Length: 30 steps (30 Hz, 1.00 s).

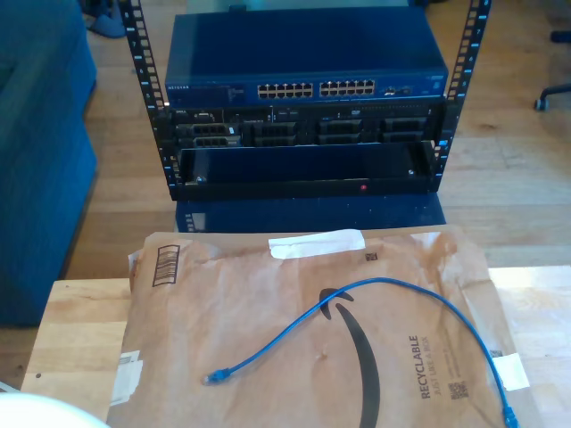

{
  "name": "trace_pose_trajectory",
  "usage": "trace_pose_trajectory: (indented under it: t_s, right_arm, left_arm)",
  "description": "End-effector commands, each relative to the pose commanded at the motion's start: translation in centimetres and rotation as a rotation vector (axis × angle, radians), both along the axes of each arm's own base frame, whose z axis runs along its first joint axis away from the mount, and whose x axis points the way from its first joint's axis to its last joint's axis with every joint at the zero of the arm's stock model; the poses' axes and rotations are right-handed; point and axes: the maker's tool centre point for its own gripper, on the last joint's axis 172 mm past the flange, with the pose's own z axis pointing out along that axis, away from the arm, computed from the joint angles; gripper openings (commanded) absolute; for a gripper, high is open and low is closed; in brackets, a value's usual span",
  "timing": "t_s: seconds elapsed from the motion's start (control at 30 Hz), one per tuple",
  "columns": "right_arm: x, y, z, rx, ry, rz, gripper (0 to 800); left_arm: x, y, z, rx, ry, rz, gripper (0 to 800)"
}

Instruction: Grab the cable and plug it in

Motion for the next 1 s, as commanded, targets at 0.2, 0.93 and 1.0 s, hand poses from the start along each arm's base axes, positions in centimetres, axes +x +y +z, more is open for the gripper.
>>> trace_pose_trajectory:
  t_s: [0.2, 0.93, 1.0]
  right_arm:
    - [-0.2, -1.4, 3.0, -0.014, 0.010, -0.030, 799]
    - [22.6, 2.8, 13.7, -0.270, -0.177, -0.187, 796]
    - [23.4, 5.8, 13.8, -0.262, -0.157, -0.167, 796]
  left_arm:
    - [-0.4, 1.1, 4.3, -0.050, 0.012, 0.017, 800]
    - [12.0, 1.3, 11.6, -0.016, 0.259, 0.042, 800]
    - [13.9, 0.7, 12.0, -0.010, 0.254, 0.045, 800]
